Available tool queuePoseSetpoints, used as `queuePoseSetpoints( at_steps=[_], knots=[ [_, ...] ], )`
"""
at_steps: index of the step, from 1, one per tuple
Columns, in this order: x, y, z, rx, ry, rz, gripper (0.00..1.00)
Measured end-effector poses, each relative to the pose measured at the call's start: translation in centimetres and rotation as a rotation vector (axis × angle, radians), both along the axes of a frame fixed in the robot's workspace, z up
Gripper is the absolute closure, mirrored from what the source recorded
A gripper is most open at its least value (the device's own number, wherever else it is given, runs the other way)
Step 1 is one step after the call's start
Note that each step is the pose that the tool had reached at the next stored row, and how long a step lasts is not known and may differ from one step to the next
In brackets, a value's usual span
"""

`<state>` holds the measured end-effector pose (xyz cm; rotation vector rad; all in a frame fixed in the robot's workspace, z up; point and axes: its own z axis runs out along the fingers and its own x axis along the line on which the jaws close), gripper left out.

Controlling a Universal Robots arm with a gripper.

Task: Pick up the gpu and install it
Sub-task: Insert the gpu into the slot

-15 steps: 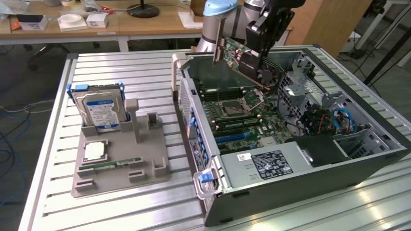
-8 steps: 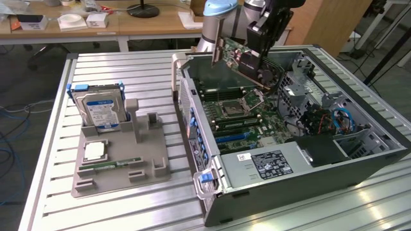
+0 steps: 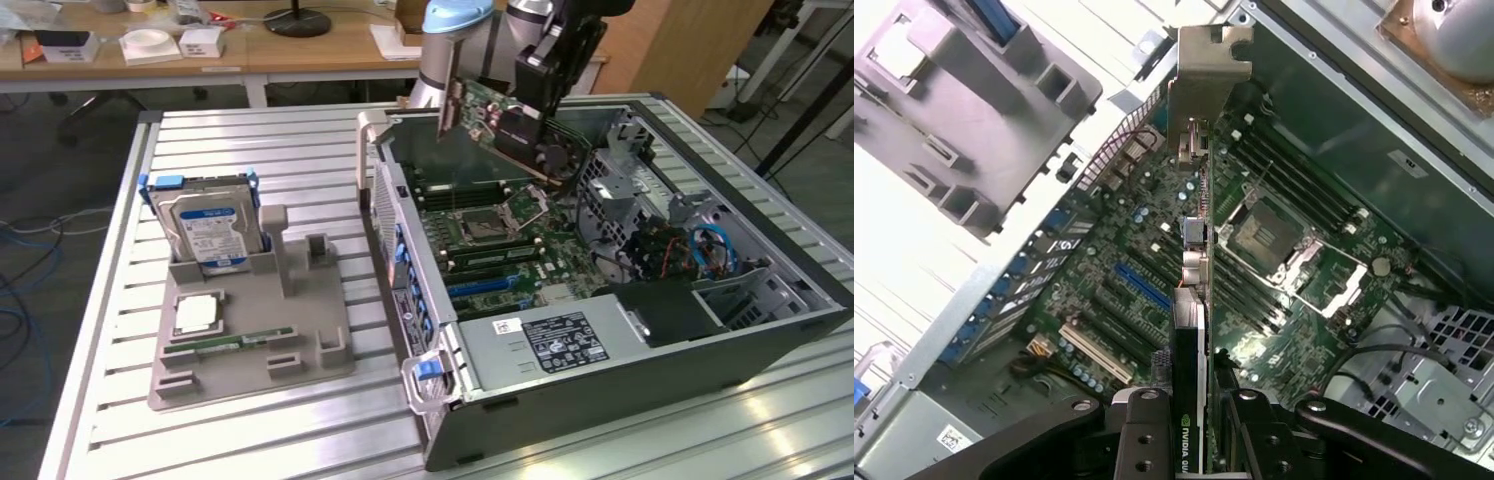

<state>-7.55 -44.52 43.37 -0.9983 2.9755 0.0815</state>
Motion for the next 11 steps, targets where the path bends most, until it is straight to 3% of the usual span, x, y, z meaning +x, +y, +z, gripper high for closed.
queuePoseSetpoints(
  at_steps=[11],
  knots=[
    [0.00, 0.00, 0.00, 0.0000, 0.0000, 0.060, 0.74]
  ],
)
